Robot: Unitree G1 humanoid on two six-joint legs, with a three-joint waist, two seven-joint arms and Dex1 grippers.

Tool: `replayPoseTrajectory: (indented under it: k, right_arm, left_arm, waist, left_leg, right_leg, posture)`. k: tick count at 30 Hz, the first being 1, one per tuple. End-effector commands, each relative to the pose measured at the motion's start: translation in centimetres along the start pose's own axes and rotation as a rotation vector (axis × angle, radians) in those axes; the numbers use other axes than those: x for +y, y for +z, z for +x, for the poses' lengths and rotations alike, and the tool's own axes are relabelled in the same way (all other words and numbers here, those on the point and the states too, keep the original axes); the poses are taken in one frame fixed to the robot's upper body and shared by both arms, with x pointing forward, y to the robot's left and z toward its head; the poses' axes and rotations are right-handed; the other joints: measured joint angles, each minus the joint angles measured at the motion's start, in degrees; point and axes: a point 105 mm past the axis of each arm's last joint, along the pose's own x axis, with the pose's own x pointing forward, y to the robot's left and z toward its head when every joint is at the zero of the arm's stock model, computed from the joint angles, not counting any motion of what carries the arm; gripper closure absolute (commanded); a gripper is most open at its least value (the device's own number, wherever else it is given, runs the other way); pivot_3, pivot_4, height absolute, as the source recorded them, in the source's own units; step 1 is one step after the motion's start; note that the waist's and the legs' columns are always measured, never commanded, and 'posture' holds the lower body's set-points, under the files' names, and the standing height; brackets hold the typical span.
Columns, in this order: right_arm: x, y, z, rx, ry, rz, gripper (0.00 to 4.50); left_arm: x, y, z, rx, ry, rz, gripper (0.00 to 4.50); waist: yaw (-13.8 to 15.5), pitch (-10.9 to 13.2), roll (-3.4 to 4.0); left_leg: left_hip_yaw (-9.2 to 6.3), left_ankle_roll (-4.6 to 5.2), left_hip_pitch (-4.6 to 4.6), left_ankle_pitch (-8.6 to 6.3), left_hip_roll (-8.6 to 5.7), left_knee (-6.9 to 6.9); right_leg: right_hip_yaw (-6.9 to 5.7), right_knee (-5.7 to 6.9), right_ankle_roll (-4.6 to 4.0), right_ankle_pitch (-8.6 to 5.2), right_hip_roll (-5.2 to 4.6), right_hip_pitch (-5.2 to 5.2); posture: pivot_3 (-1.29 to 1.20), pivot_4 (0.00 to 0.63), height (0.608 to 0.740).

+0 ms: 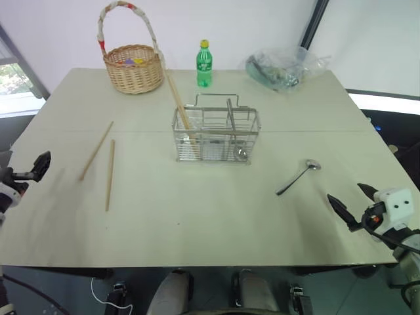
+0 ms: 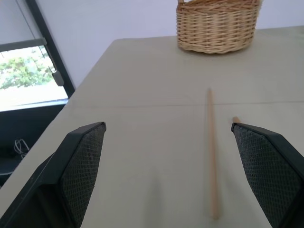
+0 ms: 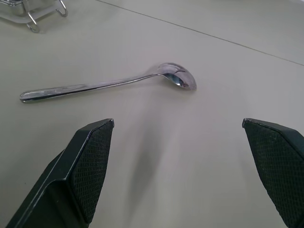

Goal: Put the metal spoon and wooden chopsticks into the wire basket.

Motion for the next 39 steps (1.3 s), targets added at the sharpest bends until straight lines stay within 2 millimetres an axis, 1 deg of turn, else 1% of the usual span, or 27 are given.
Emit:
replayPoseTrajectory:
  k: [1, 8, 14, 17, 19, 22, 23, 25, 27, 30, 32, 35, 37, 39]
  right_arm:
    - [-0.7, 1.2, -0.4, -0.038, -0.028, -0.031, 0.05]
    - [-1.0, 1.5, -0.5, -0.04, -0.031, -0.04, 0.05]
    - [-1.4, 2.1, -0.3, -0.049, -0.026, -0.061, 0.05]
    - [-1.3, 2.6, 0.0, -0.053, 0.001, -0.091, 0.05]
    - [-1.2, 3.1, 0.2, -0.055, 0.038, -0.13, 0.05]
    - [-1.0, 4.4, 0.7, -0.057, 0.125, -0.211, 0.05]
    - [-0.9, 5.1, 1.0, -0.058, 0.175, -0.256, 0.05]
    - [-0.6, 6.9, 1.9, -0.06, 0.291, -0.372, 0.05]
    - [-0.3, 8.3, 2.7, -0.051, 0.409, -0.495, 0.05]
    - [0.2, 9.6, 3.5, -0.02, 0.58, -0.665, 0.05]
    - [0.8, 10.1, 4.0, 0.008, 0.708, -0.769, 0.05]
    - [1.5, 10.9, 4.9, 0.053, 0.869, -0.866, 0.05]
    - [1.6, 10.9, 5.6, 0.089, 0.946, -0.931, 0.05]
    - [1.5, 10.4, 6.7, 0.144, 1.02, -1.014, 0.05]
  left_arm:
    - [-0.3, 1.6, 0.3, -0.054, -0.01, 0.021, 0.0]
    - [-0.4, 1.7, 0.5, -0.055, -0.019, 0.012, 0.0]
    - [-0.6, 2.0, 0.7, -0.059, -0.039, 0.016, 0.0]
    - [-1.1, 2.3, 0.7, -0.061, -0.066, 0.023, 0.0]
    - [-1.8, 2.9, 0.9, -0.067, -0.108, 0.021, 0.0]
    - [-4.2, 4.4, 1.5, -0.079, -0.229, 0.023, 0.0]
    - [-5.6, 5.0, 1.6, -0.08, -0.299, 0.03, 0.0]
    - [-9.4, 6.3, 1.4, -0.073, -0.488, 0.062, 0.0]
    - [-12.7, 7.0, 0.6, -0.055, -0.669, 0.101, 0.0]
    - [-16.2, 7.5, -1.0, -0.029, -0.897, 0.147, 0.0]
    - [-18.2, 7.7, -2.2, -0.013, -1.039, 0.183, 0.0]
    - [-20.3, 7.9, -3.4, 0.0, -1.202, 0.228, 0.0]
    - [-21.3, 8.2, -3.7, -0.006, -1.272, 0.227, 0.0]
    - [-22.4, 8.6, -3.8, -0.016, -1.333, 0.209, 0.0]
  waist:
    - [-0.03, 0.0, 0.0]
    - [-0.07, 0.0, 0.0]
    - [-0.05, 0.0, -0.01]
    - [-0.05, -0.01, -0.01]
    - [-0.02, -0.01, -0.02]
    - [0.04, 0.0, -0.02]
    - [0.0, -0.01, -0.03]
    - [-0.1, 0.01, -0.02]
    - [-0.21, 0.03, 0.0]
    - [-0.55, 0.09, 0.1]
    - [-0.94, 0.17, 0.2]
    - [-1.58, 0.35, 0.3]
    - [-1.67, 0.52, 0.26]
    - [-1.66, 0.69, 0.09]
  left_leg:
    - [0.0, 0.0, 0.0, 0.0, 0.0, 0.0]
    - [0.01, 0.0, 0.01, 0.0, 0.0, 0.0]
    - [0.01, 0.01, 0.02, 0.0, 0.0, 0.01]
    - [0.01, 0.01, 0.03, 0.0, 0.0, 0.01]
    - [0.01, 0.01, 0.02, 0.0, 0.0, 0.0]
    - [0.01, 0.01, 0.01, 0.01, -0.03, 0.07]
    - [0.01, 0.01, 0.0, 0.01, -0.03, 0.1]
    - [0.01, 0.01, 0.04, 0.01, -0.03, 0.11]
    - [0.13, 0.02, 0.07, 0.01, -0.03, 0.12]
    - [0.29, 0.02, 0.21, 0.01, -0.01, -0.01]
    - [0.35, 0.06, 0.36, -0.02, 0.07, -0.14]
    - [0.36, 0.07, 0.34, -0.02, 0.05, -0.18]
    - [0.44, 0.07, 0.37, -0.02, 0.04, -0.15]
    - [0.48, 0.07, 0.53, -0.02, 0.02, -0.13]
  right_leg:
    - [0.0, 0.0, 0.0, 0.0, 0.0, 0.0]
    - [-0.01, 0.0, 0.0, 0.0, 0.0, -0.01]
    - [-0.01, 0.02, 0.0, 0.0, 0.01, 0.01]
    - [-0.02, 0.02, 0.0, 0.0, 0.01, 0.01]
    - [-0.02, 0.01, 0.0, 0.0, 0.01, 0.01]
    - [-0.05, 0.02, 0.0, 0.01, 0.0, 0.03]
    - [-0.06, 0.03, 0.0, 0.01, 0.01, 0.05]
    - [-0.07, 0.03, 0.0, 0.01, 0.01, 0.09]
    - [-0.07, 0.0, 0.0, 0.02, -0.02, 0.11]
    - [-0.07, -0.01, 0.0, 0.02, -0.04, 0.16]
    - [-0.07, -0.02, -0.01, 0.01, -0.02, 0.18]
    - [-0.08, -0.04, 0.0, 0.02, 0.01, 0.18]
    - [-0.06, -0.07, 0.0, 0.02, 0.0, 0.23]
    - [-0.04, -0.08, 0.01, 0.02, -0.02, 0.4]
  posture:
    - [0.0, 0.15, 0.674]
    - [0.0, 0.15, 0.674]
    - [0.0, 0.15, 0.674]
    - [0.0, 0.15, 0.674]
    - [0.0, 0.15, 0.674]
    - [0.0, 0.15, 0.674]
    - [0.0, 0.15, 0.674]
    - [0.0, 0.15, 0.674]
    - [0.0, 0.15, 0.674]
    - [0.0, 0.15, 0.674]
    - [0.0, 0.15, 0.674]
    - [0.0, 0.15, 0.674]
    - [0.0, 0.15, 0.674]
    - [0.0, 0.15, 0.674]
